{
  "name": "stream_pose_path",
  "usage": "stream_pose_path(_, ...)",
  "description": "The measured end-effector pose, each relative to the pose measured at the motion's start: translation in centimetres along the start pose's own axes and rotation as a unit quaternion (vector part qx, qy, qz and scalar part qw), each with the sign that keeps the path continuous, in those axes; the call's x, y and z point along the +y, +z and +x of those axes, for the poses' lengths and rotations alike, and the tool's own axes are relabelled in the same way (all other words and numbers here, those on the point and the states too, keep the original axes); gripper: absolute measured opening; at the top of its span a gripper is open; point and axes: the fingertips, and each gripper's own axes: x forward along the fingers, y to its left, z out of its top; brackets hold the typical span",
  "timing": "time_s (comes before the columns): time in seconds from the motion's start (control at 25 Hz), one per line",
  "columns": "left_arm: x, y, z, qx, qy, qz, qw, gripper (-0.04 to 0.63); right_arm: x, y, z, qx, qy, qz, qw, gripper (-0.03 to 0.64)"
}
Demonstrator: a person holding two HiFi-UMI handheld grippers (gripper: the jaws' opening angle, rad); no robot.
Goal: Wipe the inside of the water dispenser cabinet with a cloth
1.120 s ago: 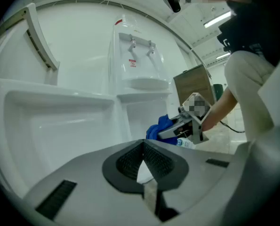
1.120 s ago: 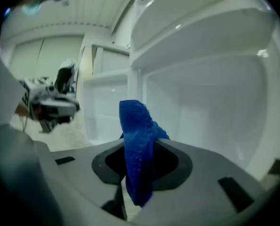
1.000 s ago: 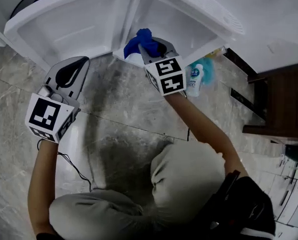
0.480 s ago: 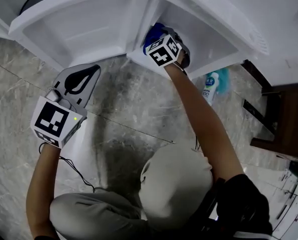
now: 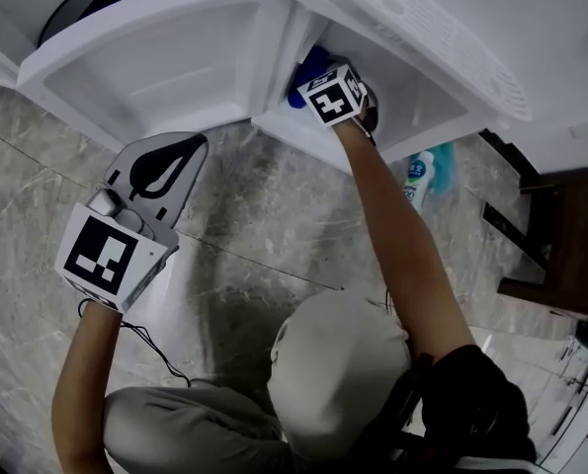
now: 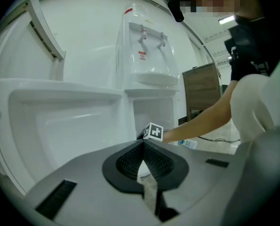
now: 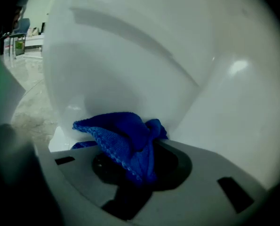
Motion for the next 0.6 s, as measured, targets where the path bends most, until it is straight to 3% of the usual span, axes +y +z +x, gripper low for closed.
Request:
stream_pose_path(0.32,0.9,-0.9,0.2,0.004,0.012,-0.005,0.9999,0.006,0.2,0.0,0.6,0.011,-0.011,-0.045,0.999,0.084)
stream_pose_path(0.48,1.1,-0.8,-0.9,0.007,0.023,-0.016,0.9996,0.005,-1.3,0.0,1.4,0.01,-0.024,-0.017,1.0,0.084)
stream_pose_path(0.6,1.2,-1.4,-1.9,0.009,0.032,-0.016,0.9993,0.005,-1.1,0.3,0.1,-0.028,-0.058,0.002,0.998,0.085)
